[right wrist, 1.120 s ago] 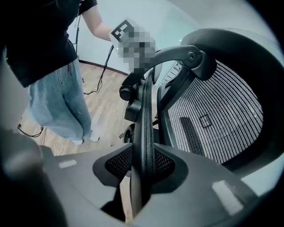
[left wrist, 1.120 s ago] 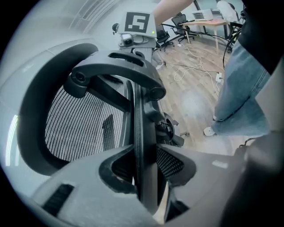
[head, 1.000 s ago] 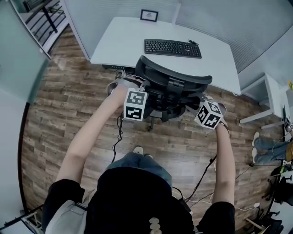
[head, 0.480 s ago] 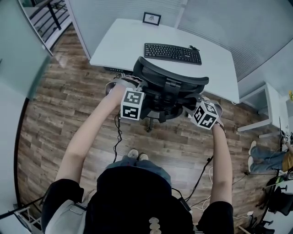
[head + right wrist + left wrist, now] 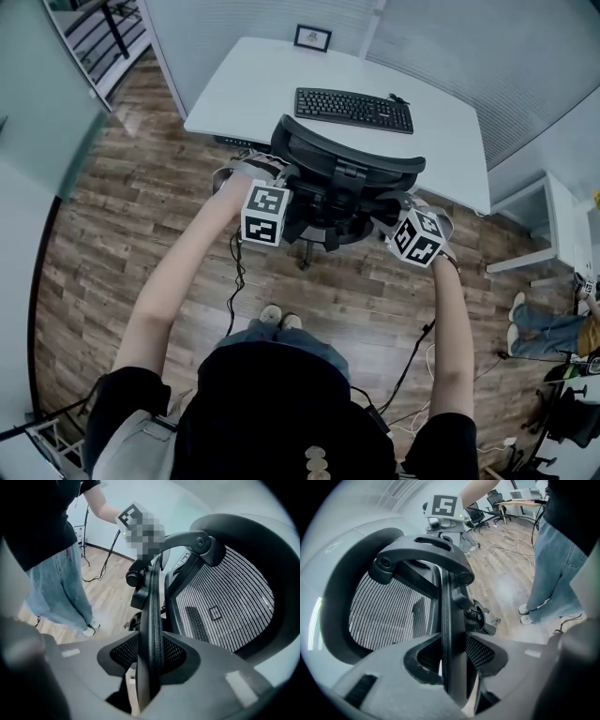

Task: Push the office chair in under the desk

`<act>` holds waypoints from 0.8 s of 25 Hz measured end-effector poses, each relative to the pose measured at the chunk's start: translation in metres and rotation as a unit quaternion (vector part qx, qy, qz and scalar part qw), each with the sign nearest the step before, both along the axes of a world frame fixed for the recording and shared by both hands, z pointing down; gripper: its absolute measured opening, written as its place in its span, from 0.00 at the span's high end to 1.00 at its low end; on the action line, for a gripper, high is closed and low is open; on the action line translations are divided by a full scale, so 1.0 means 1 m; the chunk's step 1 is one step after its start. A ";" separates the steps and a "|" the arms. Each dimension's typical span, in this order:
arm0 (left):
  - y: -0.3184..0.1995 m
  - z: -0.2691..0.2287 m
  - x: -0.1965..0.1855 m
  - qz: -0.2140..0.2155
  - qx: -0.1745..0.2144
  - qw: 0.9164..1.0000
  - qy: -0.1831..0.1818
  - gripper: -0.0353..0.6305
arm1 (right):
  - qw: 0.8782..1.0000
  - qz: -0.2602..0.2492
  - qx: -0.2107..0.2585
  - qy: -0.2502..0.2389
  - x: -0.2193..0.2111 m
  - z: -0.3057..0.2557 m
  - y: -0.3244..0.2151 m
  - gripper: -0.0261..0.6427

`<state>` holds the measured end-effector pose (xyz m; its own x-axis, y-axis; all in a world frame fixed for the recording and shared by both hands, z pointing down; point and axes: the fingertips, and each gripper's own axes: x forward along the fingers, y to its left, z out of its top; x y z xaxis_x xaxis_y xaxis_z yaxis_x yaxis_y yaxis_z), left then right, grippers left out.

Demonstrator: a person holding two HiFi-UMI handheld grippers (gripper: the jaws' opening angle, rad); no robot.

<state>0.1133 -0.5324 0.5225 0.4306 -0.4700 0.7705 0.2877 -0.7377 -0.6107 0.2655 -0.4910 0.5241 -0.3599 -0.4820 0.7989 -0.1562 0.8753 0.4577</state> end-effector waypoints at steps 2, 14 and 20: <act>-0.001 -0.001 0.000 -0.007 0.011 1.000 0.012 0.71 | 1.000 0.006 0.015 -0.001 0.000 -0.001 0.000 0.75; 0.016 -0.048 -0.018 -0.079 0.145 0.968 0.189 0.79 | 0.974 0.107 0.109 -0.169 0.005 -0.055 0.017 0.66; 0.021 -0.104 -0.030 -0.169 0.112 0.897 0.393 0.93 | 0.885 0.216 0.185 -0.369 0.019 -0.104 0.019 0.76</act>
